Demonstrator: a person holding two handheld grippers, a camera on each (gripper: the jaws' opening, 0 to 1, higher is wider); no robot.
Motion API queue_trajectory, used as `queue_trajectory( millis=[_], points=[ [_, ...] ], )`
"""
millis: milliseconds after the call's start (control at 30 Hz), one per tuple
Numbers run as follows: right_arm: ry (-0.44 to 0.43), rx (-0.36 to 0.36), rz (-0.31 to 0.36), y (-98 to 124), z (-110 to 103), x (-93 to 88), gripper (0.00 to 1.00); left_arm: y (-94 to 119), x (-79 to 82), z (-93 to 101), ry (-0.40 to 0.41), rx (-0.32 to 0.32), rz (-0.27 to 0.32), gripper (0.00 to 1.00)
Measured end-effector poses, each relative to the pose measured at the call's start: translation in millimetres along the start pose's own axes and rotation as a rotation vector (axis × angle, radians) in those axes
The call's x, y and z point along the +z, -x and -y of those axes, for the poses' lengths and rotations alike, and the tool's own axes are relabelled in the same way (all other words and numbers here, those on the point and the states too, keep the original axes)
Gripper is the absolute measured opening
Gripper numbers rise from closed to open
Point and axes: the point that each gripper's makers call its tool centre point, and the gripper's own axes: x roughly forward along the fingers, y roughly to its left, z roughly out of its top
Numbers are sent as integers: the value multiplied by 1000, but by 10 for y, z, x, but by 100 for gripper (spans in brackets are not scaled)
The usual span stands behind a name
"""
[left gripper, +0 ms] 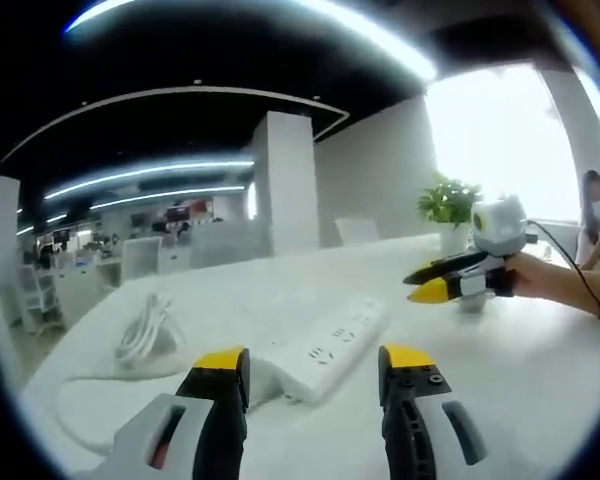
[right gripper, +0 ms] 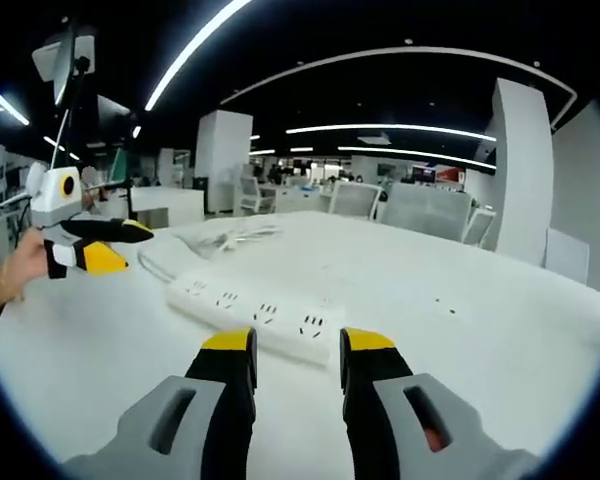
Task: Straighten the power strip on the desk, plug the charger into it
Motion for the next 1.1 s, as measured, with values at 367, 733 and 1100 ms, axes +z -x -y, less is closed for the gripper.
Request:
queue_trajectory(
  millis=[367,733,1100],
  points=[
    [40,12,-52,-71,69,-147,32,-177,-195,-9,8,-57,-60,52],
    [50,44,-58,-208,35,-163,28,-302,-409,-32,46,-93,-118,48],
    [27,61,-67,-249,34,-182,25,-334,-462,49,50,-149,-127,47]
  ],
)
